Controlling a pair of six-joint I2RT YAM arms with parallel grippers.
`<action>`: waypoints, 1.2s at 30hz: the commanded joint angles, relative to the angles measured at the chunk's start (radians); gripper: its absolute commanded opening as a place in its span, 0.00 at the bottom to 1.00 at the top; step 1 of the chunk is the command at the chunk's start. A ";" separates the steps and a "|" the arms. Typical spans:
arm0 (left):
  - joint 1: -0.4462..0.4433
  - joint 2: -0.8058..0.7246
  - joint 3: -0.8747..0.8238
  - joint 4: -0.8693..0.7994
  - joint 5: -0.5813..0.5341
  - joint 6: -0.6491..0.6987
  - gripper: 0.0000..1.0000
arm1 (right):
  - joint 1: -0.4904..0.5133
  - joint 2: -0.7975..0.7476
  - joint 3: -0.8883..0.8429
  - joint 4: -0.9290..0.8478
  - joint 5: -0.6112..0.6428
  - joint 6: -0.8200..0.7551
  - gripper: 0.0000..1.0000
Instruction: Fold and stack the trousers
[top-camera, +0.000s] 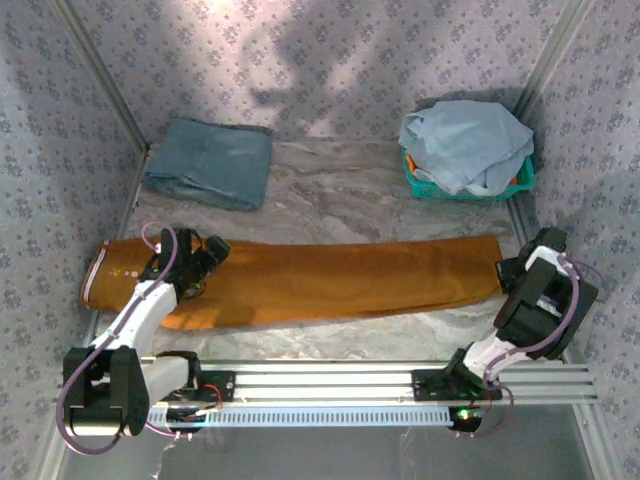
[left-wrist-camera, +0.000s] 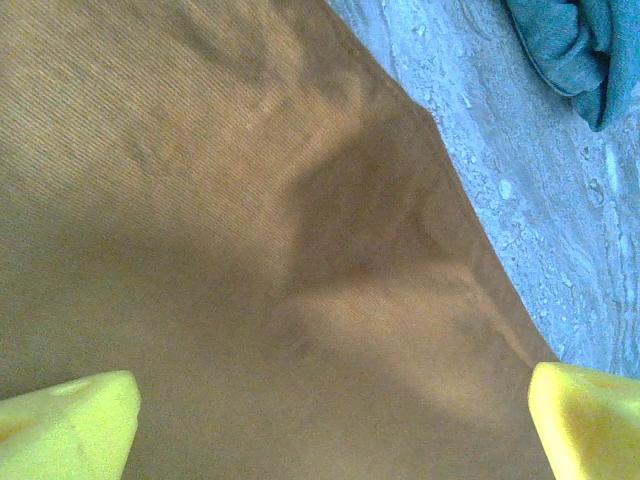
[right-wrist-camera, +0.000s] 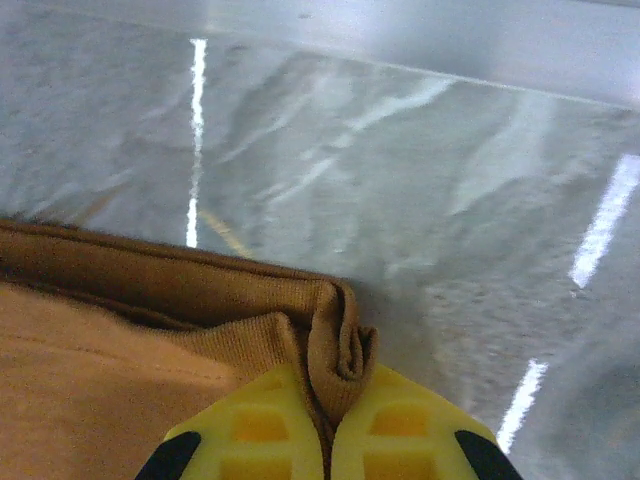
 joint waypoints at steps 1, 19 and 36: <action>-0.004 -0.020 0.009 -0.028 -0.005 0.011 0.99 | 0.069 -0.086 -0.014 -0.002 -0.045 -0.029 0.00; 0.028 -0.134 0.026 -0.125 -0.036 0.050 1.00 | 1.006 -0.371 0.284 -0.221 0.277 -0.006 0.00; 0.084 -0.143 0.028 -0.107 0.027 0.052 1.00 | 1.432 -0.014 0.670 -0.192 0.366 0.106 0.00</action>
